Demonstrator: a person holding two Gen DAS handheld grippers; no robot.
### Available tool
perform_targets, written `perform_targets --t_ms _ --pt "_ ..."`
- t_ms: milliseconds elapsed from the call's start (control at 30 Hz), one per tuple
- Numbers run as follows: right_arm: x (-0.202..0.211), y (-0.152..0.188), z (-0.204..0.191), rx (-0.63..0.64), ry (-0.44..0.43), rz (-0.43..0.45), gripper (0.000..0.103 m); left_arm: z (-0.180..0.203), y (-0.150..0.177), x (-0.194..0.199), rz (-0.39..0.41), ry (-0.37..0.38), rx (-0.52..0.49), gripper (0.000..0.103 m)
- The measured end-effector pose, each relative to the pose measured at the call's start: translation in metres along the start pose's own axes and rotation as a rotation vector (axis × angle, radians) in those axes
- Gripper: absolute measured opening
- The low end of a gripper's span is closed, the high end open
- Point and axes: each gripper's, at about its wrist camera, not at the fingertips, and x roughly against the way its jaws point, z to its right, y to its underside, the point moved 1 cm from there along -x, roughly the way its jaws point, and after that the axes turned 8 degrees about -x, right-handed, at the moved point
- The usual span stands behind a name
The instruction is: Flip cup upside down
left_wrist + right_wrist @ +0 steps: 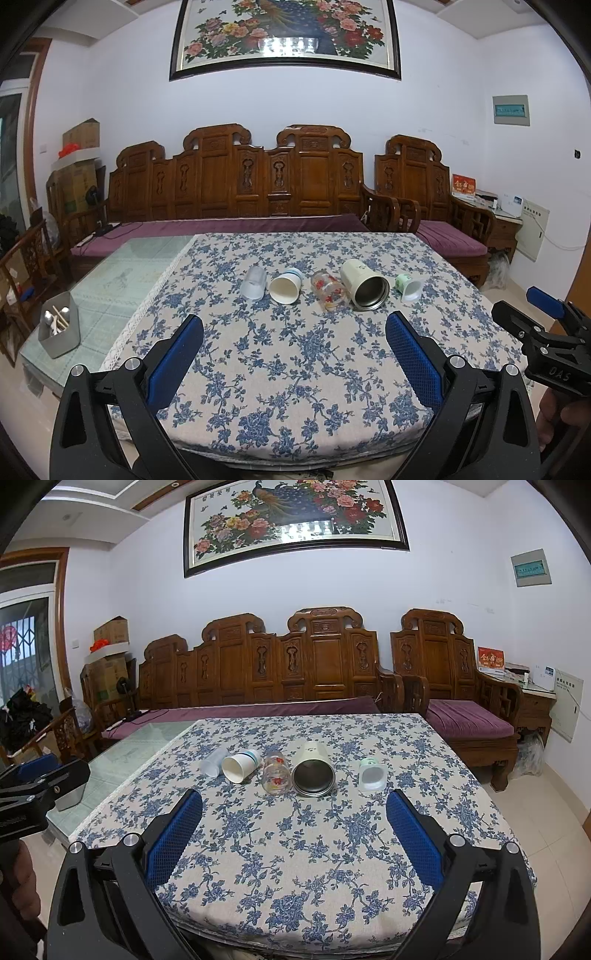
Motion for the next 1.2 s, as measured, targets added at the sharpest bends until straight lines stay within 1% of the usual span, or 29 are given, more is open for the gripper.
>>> perform_targets --t_ms 633,867,1200 --pt "0.001 -0.002 -0.002 -0.002 0.001 -0.003 0.100 -0.001 0.004 -0.007 -0.012 -0.003 0.001 0.095" --pt "0.000 0.002 -0.005 0.002 -0.004 -0.006 0.100 -0.001 0.006 -0.009 -0.016 -0.004 0.002 0.095" --pt "-0.012 0.012 -0.005 -0.003 -0.016 -0.040 0.100 -0.007 0.013 -0.021 -0.052 -0.004 0.007 0.095"
